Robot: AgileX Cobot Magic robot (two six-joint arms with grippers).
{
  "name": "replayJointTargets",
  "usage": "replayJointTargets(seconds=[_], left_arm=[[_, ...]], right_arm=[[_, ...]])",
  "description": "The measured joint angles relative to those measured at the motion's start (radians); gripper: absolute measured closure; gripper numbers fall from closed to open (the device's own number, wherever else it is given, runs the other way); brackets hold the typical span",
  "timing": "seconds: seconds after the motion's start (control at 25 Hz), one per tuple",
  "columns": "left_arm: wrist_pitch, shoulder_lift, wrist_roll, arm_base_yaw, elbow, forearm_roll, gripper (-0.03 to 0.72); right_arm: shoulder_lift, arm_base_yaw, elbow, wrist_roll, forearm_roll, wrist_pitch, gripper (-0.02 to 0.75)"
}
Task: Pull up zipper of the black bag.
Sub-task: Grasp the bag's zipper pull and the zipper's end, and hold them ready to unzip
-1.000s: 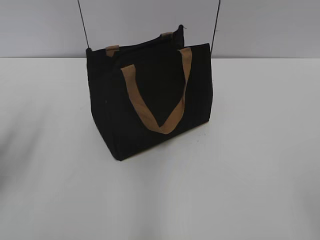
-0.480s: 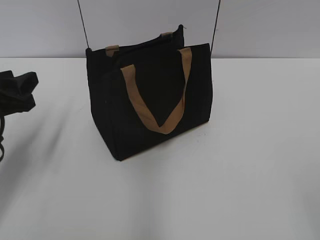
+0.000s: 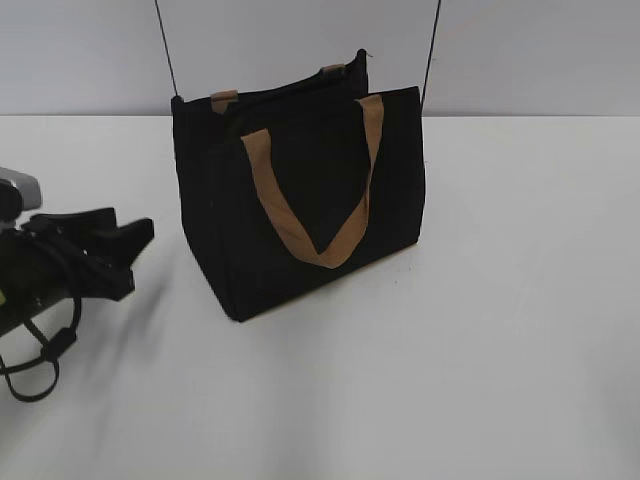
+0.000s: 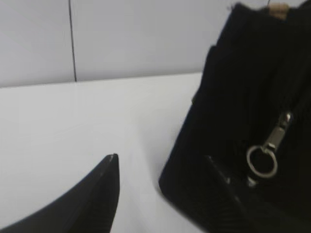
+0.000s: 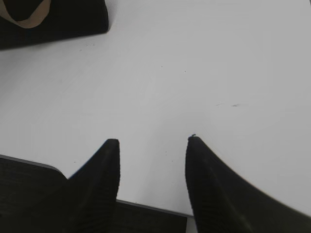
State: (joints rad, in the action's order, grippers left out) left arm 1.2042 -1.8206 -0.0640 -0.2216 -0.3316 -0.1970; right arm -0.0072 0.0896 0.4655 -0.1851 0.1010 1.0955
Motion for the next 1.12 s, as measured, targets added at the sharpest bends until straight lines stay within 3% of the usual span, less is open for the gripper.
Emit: replayJointTargets(seconds=[0.16,0.28,0.72,1.12], left_arm=[[0.001,-0.097,-0.012,0.0,-0.02,-0.173,0.283],[0.001,-0.152,-0.044,0.0,-0.06,-0.231,0.283],[0.004,-0.242,-0.105,-0.002,-0.209,-0.333,0.283],[-0.075,-0.257,-0.108,-0.046,-0.308,-0.334,0.289]], right_arm=[[0.0,0.0,0.0,0.0,0.0,0.0,0.395],[0.0,0.0,0.0,0.0,0.0,0.0,0.395],[0.0,0.0,0.0,0.0,0.0,0.0,0.395],[0.0,0.0,0.0,0.0,0.0,0.0,0.395]])
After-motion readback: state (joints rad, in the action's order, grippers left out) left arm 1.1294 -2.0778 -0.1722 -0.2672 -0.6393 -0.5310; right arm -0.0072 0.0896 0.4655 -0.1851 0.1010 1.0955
